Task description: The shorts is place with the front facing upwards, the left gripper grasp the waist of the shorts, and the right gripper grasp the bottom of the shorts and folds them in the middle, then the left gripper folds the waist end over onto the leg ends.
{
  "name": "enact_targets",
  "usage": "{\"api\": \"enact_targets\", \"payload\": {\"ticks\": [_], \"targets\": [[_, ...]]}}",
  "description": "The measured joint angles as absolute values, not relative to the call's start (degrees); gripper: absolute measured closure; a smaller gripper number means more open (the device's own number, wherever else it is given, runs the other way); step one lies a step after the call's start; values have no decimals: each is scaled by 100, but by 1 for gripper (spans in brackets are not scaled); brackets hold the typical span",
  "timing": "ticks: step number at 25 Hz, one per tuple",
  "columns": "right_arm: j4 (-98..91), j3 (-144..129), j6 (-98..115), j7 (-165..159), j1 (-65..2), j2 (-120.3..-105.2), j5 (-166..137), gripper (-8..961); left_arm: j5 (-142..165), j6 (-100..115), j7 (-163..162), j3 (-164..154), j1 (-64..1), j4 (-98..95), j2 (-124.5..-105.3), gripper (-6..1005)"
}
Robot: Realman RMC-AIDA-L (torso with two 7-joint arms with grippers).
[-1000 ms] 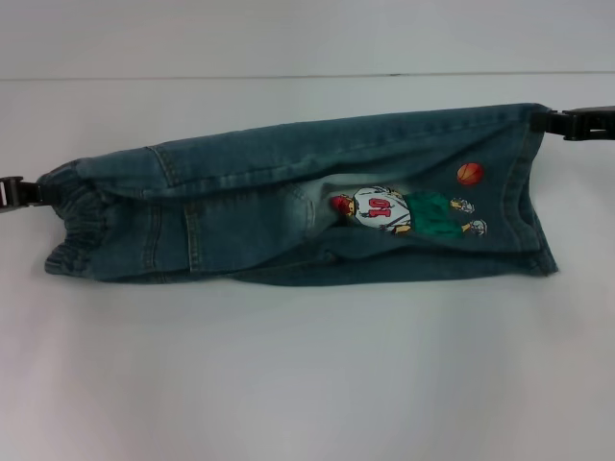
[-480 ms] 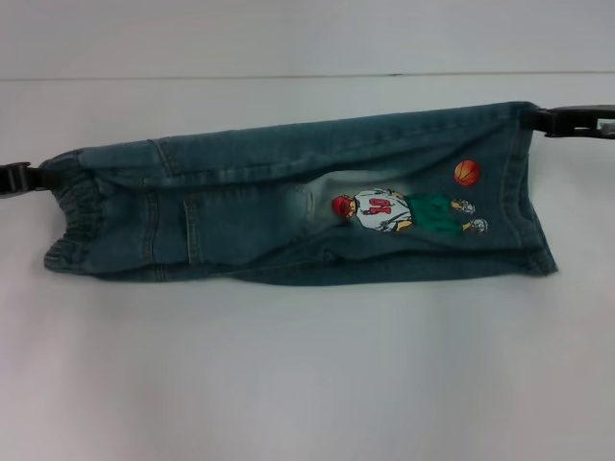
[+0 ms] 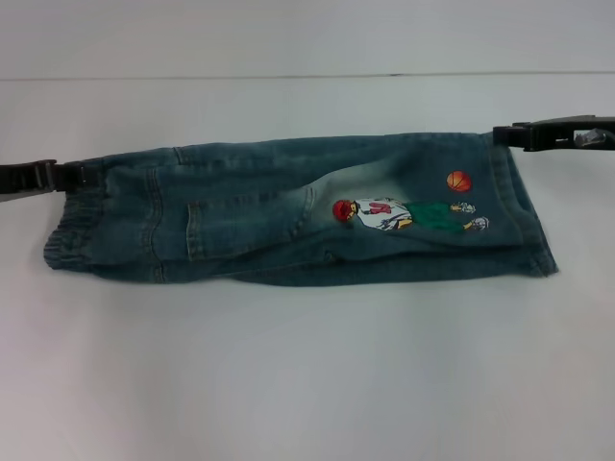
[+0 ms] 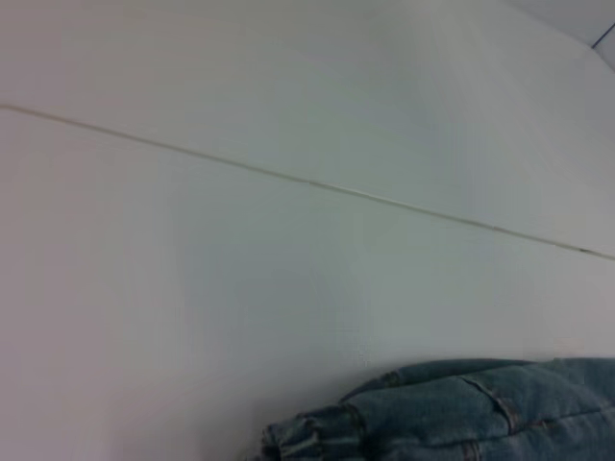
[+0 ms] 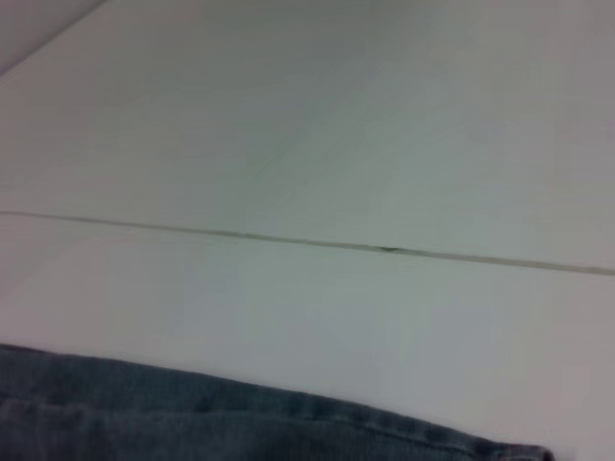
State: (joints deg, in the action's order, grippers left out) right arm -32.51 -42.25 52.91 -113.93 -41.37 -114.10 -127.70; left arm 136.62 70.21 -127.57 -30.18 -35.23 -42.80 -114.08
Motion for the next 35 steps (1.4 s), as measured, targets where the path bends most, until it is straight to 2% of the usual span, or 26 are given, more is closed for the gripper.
{"api": "enact_targets", "payload": {"ticks": [3, 9, 14, 19, 23, 30, 35], "targets": [[-3252, -4229, 5291, -11405, -4125, -11414, -12780, 617, 13651, 7055, -12776, -2996, -3493, -4280, -11379, 687], [-3455, -4120, 5785, -11398, -3959, -11356, -12706, 317, 13590, 7487, -12800, -2806, -3421, -4438, -11325, 452], [-3984, -4063, 6815, -11266, -3695, -11350, -12432, 235, 13133, 8462, -12463, -2543, -3240, -4550, -11204, 252], [-4396, -3994, 8654, -10589, -3341, -11324, -11729, 154, 12659, 9555, -11906, -2516, -3021, -4558, -11086, 126], [-4432, -3986, 10035, -9964, -3130, -11307, -11404, 119, 12680, 9836, -11801, -2551, -2922, -4562, -11095, 126], [-4402, -3962, 10378, -9368, -2749, -11539, -11411, 115, 12791, 9357, -11734, -2634, -2701, -4528, -11119, 125], [-4331, -3948, 10173, -9365, -2724, -11572, -11414, 115, 13287, 8476, -11904, -2646, -2732, -4428, -11115, 125]]}}
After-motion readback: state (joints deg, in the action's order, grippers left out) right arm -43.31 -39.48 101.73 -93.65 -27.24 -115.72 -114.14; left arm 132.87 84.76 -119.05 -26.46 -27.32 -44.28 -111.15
